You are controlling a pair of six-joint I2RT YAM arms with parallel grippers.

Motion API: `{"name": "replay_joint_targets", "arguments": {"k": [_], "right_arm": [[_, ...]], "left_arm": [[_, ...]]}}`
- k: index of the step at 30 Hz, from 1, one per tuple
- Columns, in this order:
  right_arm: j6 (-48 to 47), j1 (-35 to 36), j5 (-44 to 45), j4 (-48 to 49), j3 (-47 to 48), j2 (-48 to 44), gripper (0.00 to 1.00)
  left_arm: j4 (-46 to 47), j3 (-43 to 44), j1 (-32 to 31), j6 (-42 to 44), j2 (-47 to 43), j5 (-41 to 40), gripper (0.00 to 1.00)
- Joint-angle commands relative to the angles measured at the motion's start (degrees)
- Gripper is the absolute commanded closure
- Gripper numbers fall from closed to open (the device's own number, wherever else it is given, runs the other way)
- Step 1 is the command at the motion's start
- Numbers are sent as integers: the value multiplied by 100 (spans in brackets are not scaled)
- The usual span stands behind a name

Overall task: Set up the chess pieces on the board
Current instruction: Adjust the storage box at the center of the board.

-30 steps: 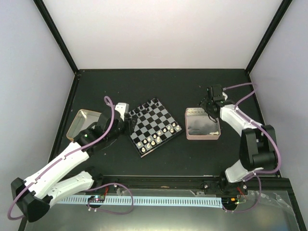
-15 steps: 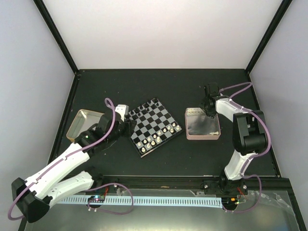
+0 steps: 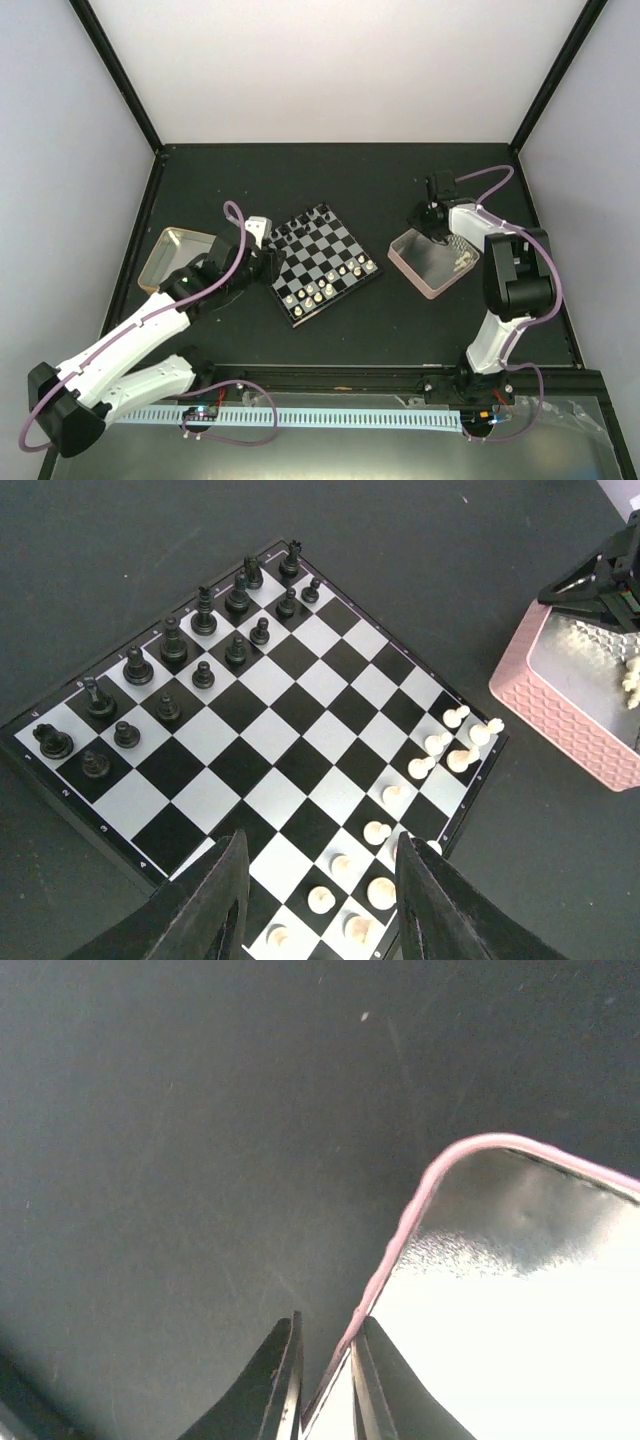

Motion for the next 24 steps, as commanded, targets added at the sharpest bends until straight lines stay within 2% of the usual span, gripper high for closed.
{"name": "replay_joint_targets", "arguments": {"k": [1,8,13,15,21,24], "right_arm": [[-846,21,-641,-341,-299,-233,86],[-1914,416,-1045,-855,-690,-664,88],[-2301,850,-1105,-1138,-1014,-934,88],[-2303,912,-1025,-1198,-1101,-1059,85],[-1897,909,-4,-1372,-1000,-1846,69],[-1570,863,776,-1454,-995,-2350,65]], "left_arm": [[-21,245,23,20,120,140,59],[73,253,32,9,273,264,59],[144,258,39,26,381,336,59],[152,274,42,27,418,365,59],[149,304,49,31,471,441,58],[117,319,57,24,449,439,58]]}}
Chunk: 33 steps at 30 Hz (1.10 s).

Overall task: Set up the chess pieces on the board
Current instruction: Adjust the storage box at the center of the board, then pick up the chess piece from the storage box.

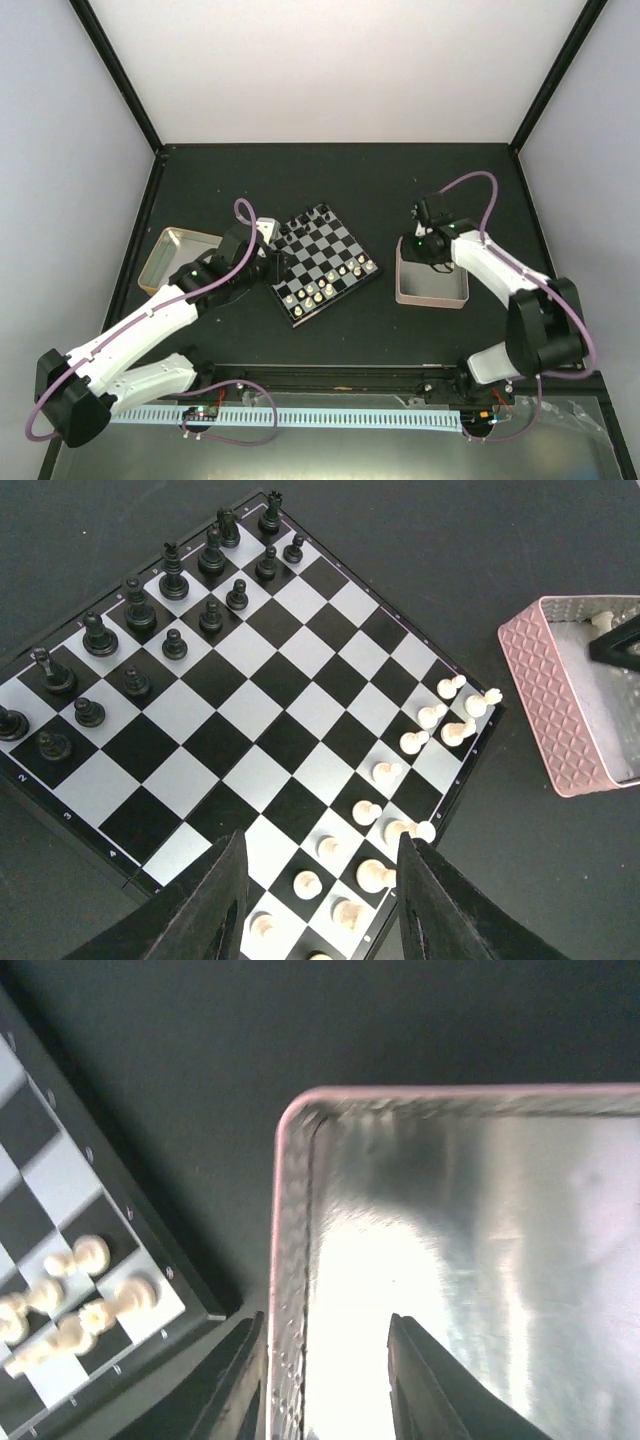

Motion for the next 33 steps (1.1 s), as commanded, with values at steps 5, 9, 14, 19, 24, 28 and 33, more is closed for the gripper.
{"name": "replay_joint_targets", "arguments": {"k": [5,9,14,19,24,28,33], "right_arm": [[733,-552,1866,-77,-148,-986,60],[748,-1008,1646,91,-292,-693,61],[595,-1266,1328,372,-215,-92,70],[506,-1383,1379,513,-103,346,77],[483,-1428,1446,568,-84,618,76],[446,-1426,1422,629,-87,777,72],[411,-1432,1280,684,-57,956,73]], "left_arm": [[69,243,46,10,-59,98,57],[48,238,52,12,-60,124,57],[17,247,58,5,-68,175,57],[-57,235,57,-20,-89,185,57],[-33,234,63,-44,-85,200,57],[-17,272,63,-45,-57,228,56],[-5,293,62,-51,-25,262,56]]}}
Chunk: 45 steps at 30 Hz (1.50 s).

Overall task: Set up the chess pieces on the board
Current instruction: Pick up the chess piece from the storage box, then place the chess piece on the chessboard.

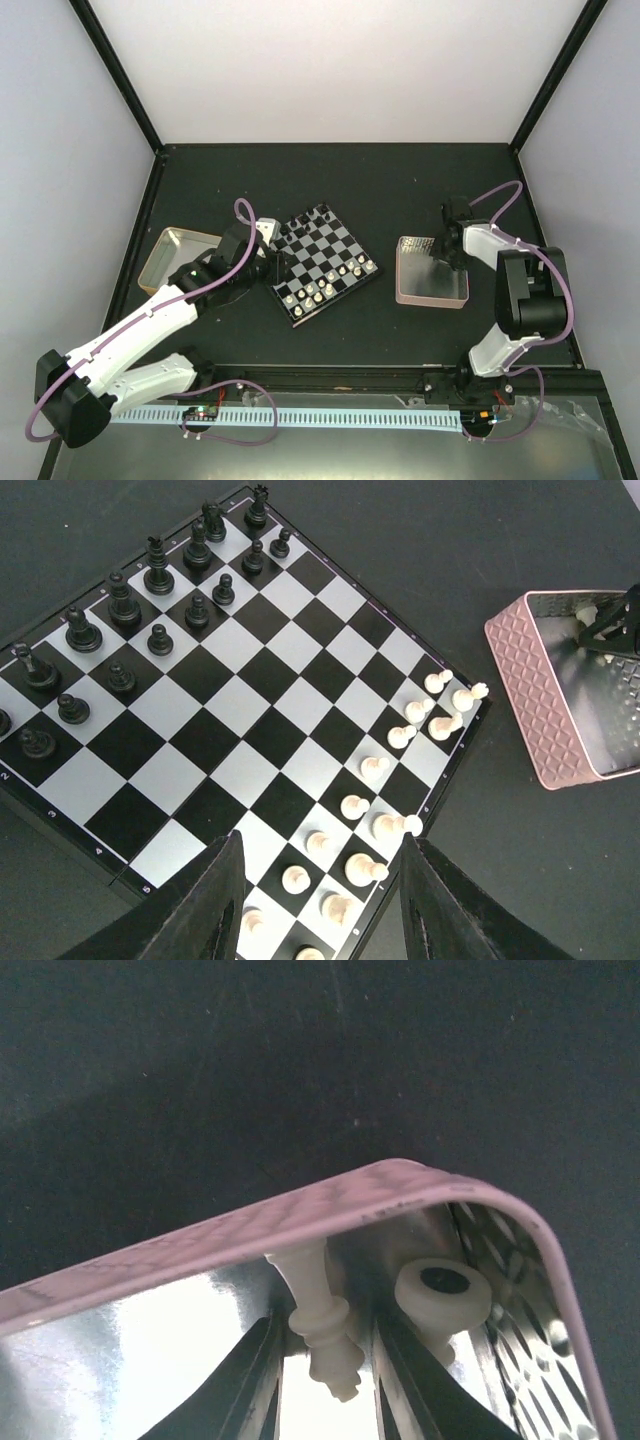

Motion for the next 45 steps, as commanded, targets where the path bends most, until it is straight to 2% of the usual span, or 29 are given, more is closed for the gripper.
{"name": "replay_joint_targets", "arguments": {"k": [1,7,9,13,17,18,24,27,32,35,42,45], "right_arm": [[-78,-33,-50,174,148,150,76],[-54,-26,-215,166,24,-251,90],[-93,-25,-445,182,-70,-556,92],[-242,-26,-1433,92,-243,-1238,94],[-456,153,-3144,360,-521,-2047,95],[-565,315,-3669,474,-555,-2217,96],[-1157,1841,-5268,959,-278,-2910,96],[-1316,2647,-5485,1323,-214,-3132,94],[-1906,3231,-5526,826,221,-2981,93],[-2144,3437,-5497,601,436,-2859,93],[-2125,3525,-5327,491,756,-2649,94],[-2020,3524,-5244,514,826,-2603,94]], "left_arm": [[16,280,43,-41,-15,96,56],[48,284,50,-51,-51,161,53],[102,313,43,15,-44,338,51],[193,350,42,-3,1,534,45],[427,391,51,-157,22,871,38],[548,388,43,-227,18,1043,36],[1483,363,64,-870,-10,2361,24],[1828,367,78,-1223,-22,2772,22],[2498,222,98,-1626,-60,3249,21],[2772,135,95,-1820,28,3562,24],[2975,164,96,-1925,354,4624,62],[2936,67,100,-1893,297,4657,68]]}}
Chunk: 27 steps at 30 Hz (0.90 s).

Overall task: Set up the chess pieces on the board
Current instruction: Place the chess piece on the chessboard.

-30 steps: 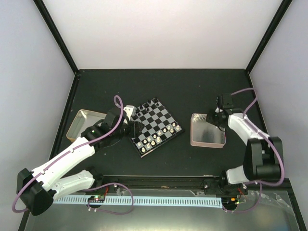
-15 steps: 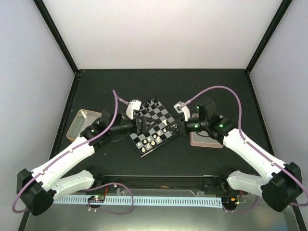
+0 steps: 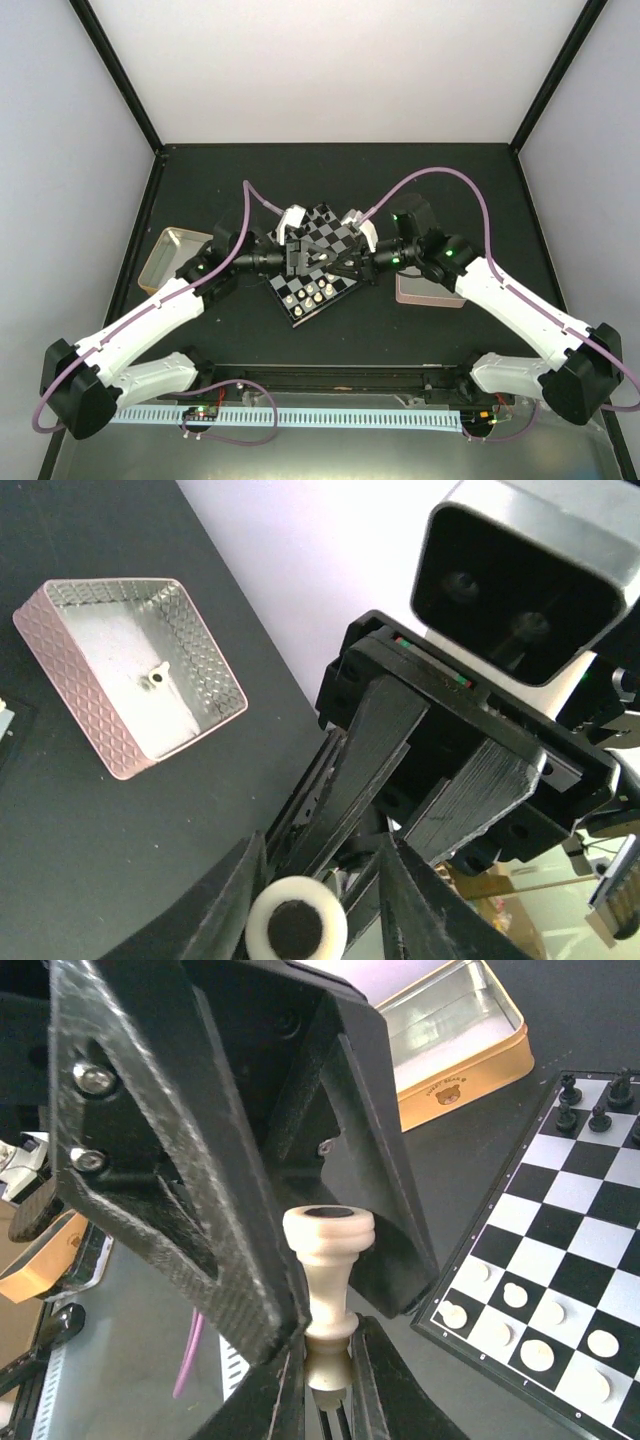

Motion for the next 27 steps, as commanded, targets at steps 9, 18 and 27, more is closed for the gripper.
{"name": "replay_joint_targets", "arguments": {"k": [9,18,27], "right_arm": [[451,28,174,359,141,-99,81],[4126,28,642,4438,-1635,-905,47],[5982,270,1309,6514,-2067,-408,46]], "left_arm": [[162,-123,37,-68,-212,423,97],[1067,-189,91,-1854,-614,-476,98],[1746,-406,144,-3061,-612,-887,98]]}}
